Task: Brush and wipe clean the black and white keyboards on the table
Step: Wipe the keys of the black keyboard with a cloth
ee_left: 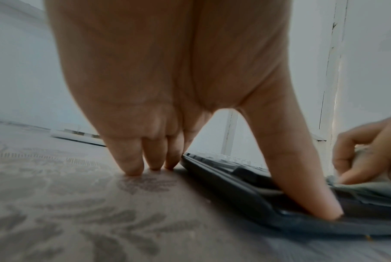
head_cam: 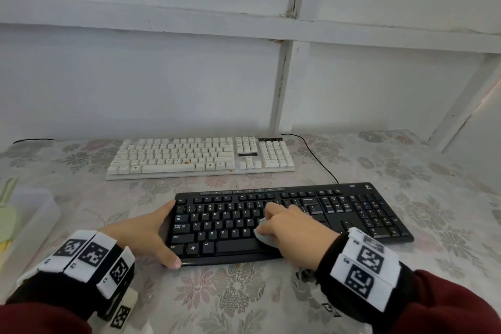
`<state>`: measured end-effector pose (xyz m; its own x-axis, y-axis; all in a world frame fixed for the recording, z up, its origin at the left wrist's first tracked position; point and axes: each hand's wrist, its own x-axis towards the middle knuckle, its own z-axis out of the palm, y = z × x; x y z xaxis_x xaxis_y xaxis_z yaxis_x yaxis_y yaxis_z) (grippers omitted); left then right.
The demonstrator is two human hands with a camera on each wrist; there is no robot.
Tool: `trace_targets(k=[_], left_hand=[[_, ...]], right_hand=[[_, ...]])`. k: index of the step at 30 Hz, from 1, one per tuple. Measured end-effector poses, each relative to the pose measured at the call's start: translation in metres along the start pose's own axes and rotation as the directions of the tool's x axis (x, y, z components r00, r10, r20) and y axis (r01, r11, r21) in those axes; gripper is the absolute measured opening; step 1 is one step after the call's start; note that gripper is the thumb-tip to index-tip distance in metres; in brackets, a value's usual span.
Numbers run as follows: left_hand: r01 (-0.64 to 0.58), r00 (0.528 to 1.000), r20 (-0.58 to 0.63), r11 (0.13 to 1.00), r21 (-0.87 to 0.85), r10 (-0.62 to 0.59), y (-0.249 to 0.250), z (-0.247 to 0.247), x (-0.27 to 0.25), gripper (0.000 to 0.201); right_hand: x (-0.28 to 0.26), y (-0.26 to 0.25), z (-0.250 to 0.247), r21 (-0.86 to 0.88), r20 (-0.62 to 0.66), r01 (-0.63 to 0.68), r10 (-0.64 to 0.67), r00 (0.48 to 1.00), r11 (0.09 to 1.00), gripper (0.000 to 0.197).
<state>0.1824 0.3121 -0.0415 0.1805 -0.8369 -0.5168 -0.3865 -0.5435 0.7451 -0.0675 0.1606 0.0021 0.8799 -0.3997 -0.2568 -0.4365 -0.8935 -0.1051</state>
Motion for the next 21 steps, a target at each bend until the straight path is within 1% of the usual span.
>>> trace_targets(k=[3, 5, 10, 14, 16, 18, 21], left_hand=[[-0.014, 1.000, 0.012, 1.000, -0.021, 0.014, 0.001, 0.000, -0.001, 0.139], [-0.025, 1.000, 0.017, 0.999, -0.033, 0.026, 0.002, 0.000, -0.001, 0.138], [-0.024, 1.000, 0.015, 0.998, -0.060, 0.025, 0.001, 0.000, -0.002, 0.140], [-0.029, 0.999, 0.017, 0.998, -0.063, 0.030, -0.001, -0.001, 0.000, 0.141], [-0.031, 0.999, 0.015, 0.997, -0.069, 0.032, -0.001, -0.001, 0.001, 0.141], [-0.034, 0.999, 0.019, 0.996, -0.081, 0.036, -0.002, 0.000, 0.003, 0.141], [-0.034, 0.999, 0.005, 0.998, -0.057, 0.035, -0.007, -0.001, 0.006, 0.144]], right_hand=[[-0.014, 0.023, 0.001, 0.045, -0.004, -0.061, 0.061, 0.998, 0.997, 0.021], [-0.023, 0.033, 0.002, 0.063, -0.015, -0.079, 0.080, 0.997, 0.995, 0.022], [-0.034, 0.044, 0.002, 0.064, -0.021, -0.128, 0.130, 0.991, 0.990, 0.027], [-0.037, 0.065, 0.009, 0.012, -0.092, -0.231, 0.231, 0.969, 0.973, 0.016], [-0.042, 0.081, 0.006, 0.009, -0.089, -0.259, 0.258, 0.962, 0.966, 0.018], [-0.048, 0.095, -0.005, 0.057, -0.063, -0.262, 0.265, 0.962, 0.963, 0.028], [-0.054, 0.109, -0.018, 0.175, -0.104, -0.277, 0.298, 0.949, 0.945, 0.028]])
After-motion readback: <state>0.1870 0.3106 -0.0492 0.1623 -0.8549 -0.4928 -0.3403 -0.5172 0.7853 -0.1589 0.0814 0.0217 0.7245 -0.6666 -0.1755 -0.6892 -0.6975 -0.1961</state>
